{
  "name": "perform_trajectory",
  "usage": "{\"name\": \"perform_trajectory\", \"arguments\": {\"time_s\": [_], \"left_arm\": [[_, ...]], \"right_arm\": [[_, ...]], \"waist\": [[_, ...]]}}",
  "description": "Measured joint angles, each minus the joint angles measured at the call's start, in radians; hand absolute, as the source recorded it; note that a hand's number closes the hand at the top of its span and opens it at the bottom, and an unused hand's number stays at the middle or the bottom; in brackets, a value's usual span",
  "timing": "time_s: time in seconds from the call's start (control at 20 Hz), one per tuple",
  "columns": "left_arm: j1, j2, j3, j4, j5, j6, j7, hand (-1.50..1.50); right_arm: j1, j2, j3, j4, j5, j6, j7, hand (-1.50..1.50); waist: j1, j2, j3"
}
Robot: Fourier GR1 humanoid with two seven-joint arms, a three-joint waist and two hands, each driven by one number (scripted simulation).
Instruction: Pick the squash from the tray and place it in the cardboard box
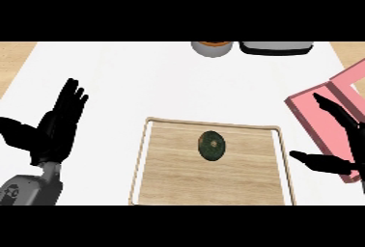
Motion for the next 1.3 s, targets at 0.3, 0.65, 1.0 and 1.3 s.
{"name": "perform_trajectory", "arguments": {"time_s": [0.3,0.65,1.0,1.3], "left_arm": [[0.005,-0.002,0.000,-0.037,-0.005,0.011,0.033,0.00],[0.026,-0.015,0.016,-0.066,-0.028,-0.003,0.048,0.00],[0.045,-0.057,0.042,-0.051,-0.062,-0.038,0.023,0.00],[0.055,-0.078,0.053,-0.098,-0.098,-0.041,0.068,0.00]], "right_arm": [[-0.063,-0.148,0.067,-0.168,-0.034,0.225,0.299,-1.50],[-0.181,-0.071,0.109,-0.325,-0.078,0.312,0.592,-1.50],[-0.259,0.057,0.132,-0.363,-0.018,0.360,0.763,-1.50],[-0.264,0.164,0.166,-0.354,0.078,0.386,0.854,-1.50]], "waist": [[0.001,-0.001,0.000],[0.003,0.001,0.001],[0.000,0.002,0.002],[0.000,0.002,0.002]]}}
